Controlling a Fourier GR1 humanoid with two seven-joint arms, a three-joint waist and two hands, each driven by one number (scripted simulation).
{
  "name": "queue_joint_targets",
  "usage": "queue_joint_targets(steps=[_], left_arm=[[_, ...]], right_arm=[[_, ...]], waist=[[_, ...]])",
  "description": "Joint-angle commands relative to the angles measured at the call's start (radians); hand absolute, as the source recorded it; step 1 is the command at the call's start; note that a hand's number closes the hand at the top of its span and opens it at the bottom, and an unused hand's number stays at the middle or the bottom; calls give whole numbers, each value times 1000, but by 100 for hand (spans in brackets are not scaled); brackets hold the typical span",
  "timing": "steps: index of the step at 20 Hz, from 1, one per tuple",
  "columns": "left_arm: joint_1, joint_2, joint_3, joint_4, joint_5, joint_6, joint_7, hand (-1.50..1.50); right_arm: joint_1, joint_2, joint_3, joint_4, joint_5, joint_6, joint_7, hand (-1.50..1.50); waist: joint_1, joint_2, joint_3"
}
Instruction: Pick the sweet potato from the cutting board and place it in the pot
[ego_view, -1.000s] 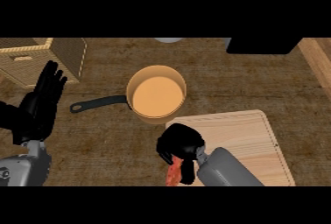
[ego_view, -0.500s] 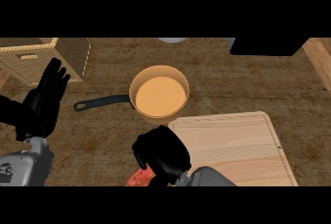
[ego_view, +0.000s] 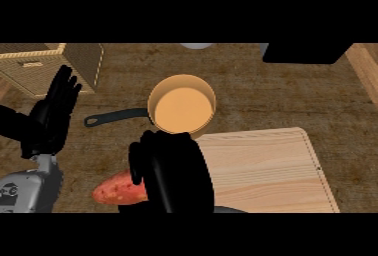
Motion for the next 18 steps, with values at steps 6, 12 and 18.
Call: queue_joint_targets(steps=[6,12,18], left_arm=[[-12,-4,-15,6,-10,-10,-12,0],[-33,-20,-20,5,-19,8,1,0],[8,-7,10,-9,23,-28,-15,0]], right_arm=[[-334,1,-3,63,24,-96,429,150],[-421,0,-77,196,-31,-200,411,150],[-405,0,-191,301,-113,-320,279,150]], waist=[[25,15,0],[16,27,2],[17,34,3]])
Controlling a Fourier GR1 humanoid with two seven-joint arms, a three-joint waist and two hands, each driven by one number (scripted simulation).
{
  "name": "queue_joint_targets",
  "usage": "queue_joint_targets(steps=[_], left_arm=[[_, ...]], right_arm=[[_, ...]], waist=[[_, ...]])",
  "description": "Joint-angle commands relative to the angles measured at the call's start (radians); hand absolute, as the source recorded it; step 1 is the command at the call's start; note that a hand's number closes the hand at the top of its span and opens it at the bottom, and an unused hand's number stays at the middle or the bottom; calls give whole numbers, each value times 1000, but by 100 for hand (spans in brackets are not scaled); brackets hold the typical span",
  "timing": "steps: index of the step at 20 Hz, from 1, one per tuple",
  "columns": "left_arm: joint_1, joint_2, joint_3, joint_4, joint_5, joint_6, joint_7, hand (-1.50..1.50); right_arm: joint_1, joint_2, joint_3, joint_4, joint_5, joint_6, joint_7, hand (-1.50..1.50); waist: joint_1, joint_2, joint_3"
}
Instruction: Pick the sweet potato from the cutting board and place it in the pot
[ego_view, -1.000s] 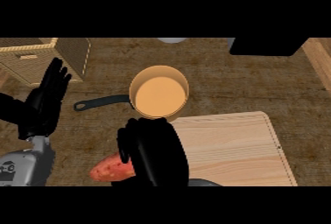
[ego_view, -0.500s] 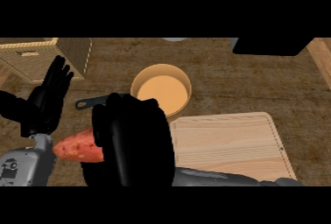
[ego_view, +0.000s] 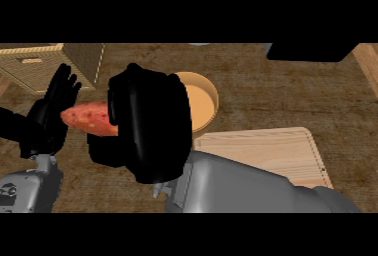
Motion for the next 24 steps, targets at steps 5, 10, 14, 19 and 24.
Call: queue_joint_targets(steps=[5,10,14,19,24], left_arm=[[11,12,36,36,12,-11,-28,0],[-37,-21,-3,17,-28,32,13,0],[-14,-1,8,-12,-11,-1,28,0],[46,-23,1,-33,-11,-5,-22,0],[-16,-14,1,-22,-18,-2,10,0]], right_arm=[[-104,11,-4,303,158,65,100,150],[-60,11,-5,525,152,-97,-18,150],[-85,11,-43,619,93,-105,-106,150],[-4,11,-152,711,-76,-189,-214,-150],[45,11,-186,712,-306,-248,-440,-150]], waist=[[-30,-1,-1],[-20,8,1],[-20,5,2],[-3,11,2],[9,18,3]])
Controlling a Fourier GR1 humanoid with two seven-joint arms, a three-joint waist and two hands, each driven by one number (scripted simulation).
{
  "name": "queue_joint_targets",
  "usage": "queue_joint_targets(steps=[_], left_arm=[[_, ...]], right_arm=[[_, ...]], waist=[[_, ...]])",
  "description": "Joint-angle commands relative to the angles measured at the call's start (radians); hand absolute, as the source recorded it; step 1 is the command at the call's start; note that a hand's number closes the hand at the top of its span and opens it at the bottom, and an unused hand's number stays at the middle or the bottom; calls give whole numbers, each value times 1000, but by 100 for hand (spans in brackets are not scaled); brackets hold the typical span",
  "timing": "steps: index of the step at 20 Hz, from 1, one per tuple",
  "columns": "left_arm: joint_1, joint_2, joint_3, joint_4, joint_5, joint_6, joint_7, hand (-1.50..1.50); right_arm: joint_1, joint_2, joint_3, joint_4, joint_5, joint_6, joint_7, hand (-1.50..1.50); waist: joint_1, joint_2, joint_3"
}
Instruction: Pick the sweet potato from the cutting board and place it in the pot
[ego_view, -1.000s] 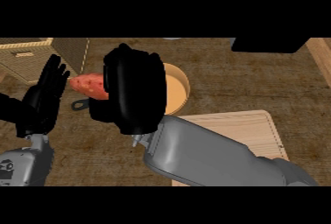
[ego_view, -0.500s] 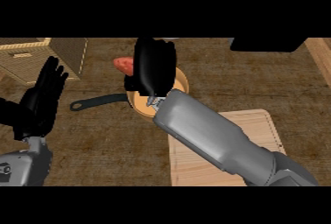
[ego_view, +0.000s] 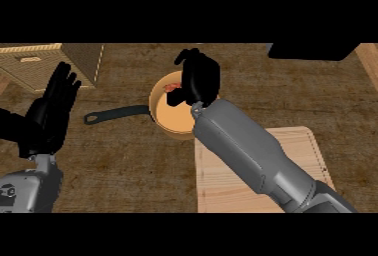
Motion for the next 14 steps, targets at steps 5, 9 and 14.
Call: queue_joint_targets(steps=[5,9,14], left_arm=[[-22,-22,-35,-12,-26,15,28,0],[0,-6,8,12,7,-15,-25,0],[38,-20,4,-26,-25,25,-2,0]], right_arm=[[49,1,-66,-37,-299,-205,-286,-150],[82,1,-116,-96,-407,-298,-431,-150],[114,1,-266,-121,-533,-209,-570,-150]], waist=[[19,4,2],[2,-1,1],[-32,-10,1]])
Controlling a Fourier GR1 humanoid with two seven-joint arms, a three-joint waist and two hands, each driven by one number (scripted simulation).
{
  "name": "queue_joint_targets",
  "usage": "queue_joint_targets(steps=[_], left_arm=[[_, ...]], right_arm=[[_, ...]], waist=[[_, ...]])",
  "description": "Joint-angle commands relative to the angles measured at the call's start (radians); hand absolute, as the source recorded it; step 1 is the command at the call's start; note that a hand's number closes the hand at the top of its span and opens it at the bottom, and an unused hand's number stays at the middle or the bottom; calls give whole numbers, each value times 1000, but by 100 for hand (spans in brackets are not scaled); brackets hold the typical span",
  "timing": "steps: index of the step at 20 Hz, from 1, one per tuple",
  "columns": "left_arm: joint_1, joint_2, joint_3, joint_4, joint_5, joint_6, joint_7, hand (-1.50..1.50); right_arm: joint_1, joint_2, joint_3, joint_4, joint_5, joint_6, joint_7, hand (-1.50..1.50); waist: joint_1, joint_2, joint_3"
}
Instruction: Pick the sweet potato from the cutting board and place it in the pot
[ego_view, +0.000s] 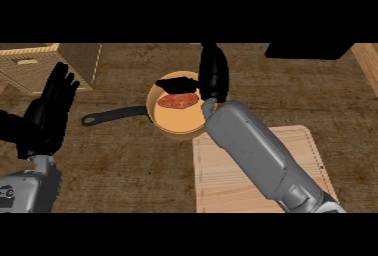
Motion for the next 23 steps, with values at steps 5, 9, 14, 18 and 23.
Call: queue_joint_targets(steps=[5,9,14,18,23], left_arm=[[3,39,74,14,38,-28,26,0],[44,-25,-5,-49,-24,17,40,0],[67,6,44,-30,-1,-25,-12,0],[46,-12,62,37,2,-32,-64,0],[41,-29,43,44,-34,-24,-67,0]], right_arm=[[146,-79,-115,-180,-88,120,-116,-150],[220,-169,-163,-309,-129,235,-105,-150],[392,-236,-169,-521,-145,318,-57,-150],[387,-259,-244,-465,-152,403,-119,-150],[469,-263,-281,-583,-137,458,-69,-150]], waist=[[-38,-11,-1],[-37,-11,-1],[-41,-13,-1],[-35,-9,-1],[-36,-10,-1]])
